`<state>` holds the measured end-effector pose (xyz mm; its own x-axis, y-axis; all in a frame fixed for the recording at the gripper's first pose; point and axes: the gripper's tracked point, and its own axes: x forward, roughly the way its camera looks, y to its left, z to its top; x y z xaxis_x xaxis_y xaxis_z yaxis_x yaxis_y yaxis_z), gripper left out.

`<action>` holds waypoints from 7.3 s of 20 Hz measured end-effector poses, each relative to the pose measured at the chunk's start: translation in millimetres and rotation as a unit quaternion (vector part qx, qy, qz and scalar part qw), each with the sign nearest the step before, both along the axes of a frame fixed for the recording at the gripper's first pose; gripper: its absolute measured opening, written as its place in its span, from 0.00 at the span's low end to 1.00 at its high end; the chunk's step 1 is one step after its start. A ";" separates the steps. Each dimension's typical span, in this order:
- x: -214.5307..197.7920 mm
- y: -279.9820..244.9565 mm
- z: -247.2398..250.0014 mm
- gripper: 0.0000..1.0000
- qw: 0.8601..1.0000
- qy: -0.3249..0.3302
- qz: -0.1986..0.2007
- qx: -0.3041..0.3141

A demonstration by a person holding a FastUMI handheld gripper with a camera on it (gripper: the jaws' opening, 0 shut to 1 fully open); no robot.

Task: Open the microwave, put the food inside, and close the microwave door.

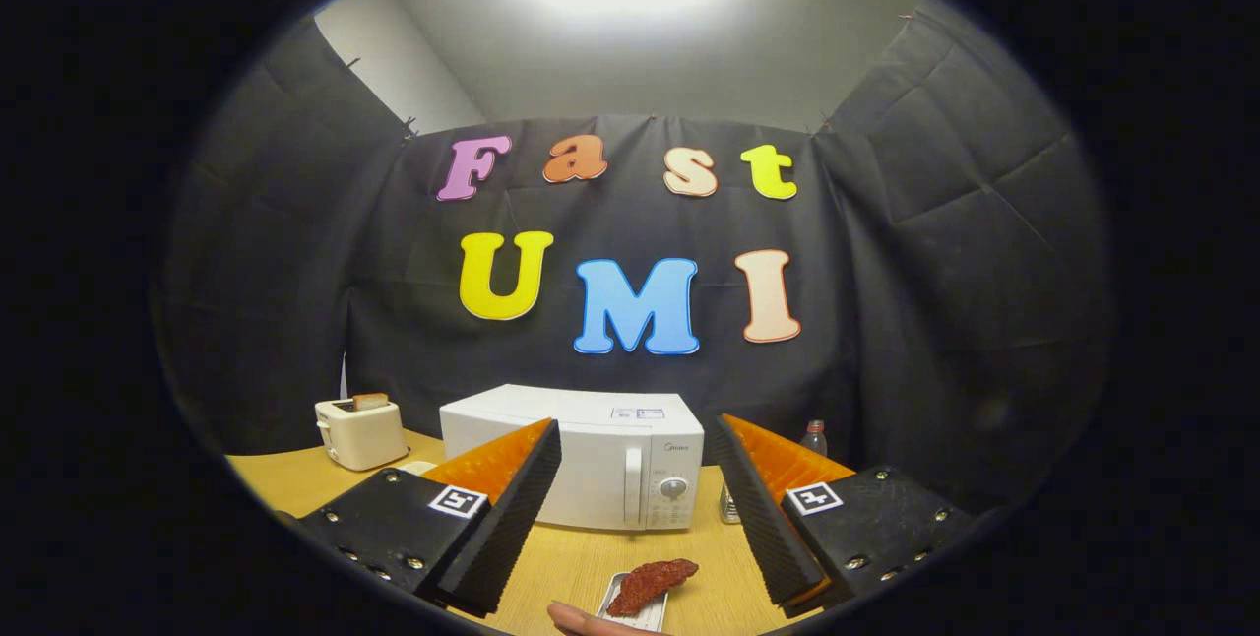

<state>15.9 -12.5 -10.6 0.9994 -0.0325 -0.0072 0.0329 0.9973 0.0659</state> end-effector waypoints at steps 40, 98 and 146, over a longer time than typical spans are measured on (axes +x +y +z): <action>233.5 26.8 -234.7 0.66 0.979 0.179 0.023 0.098; -63.5 221.9 -134.8 0.14 0.945 0.109 0.303 0.060; 61.8 0.8 -249.8 0.09 0.883 0.231 0.189 0.362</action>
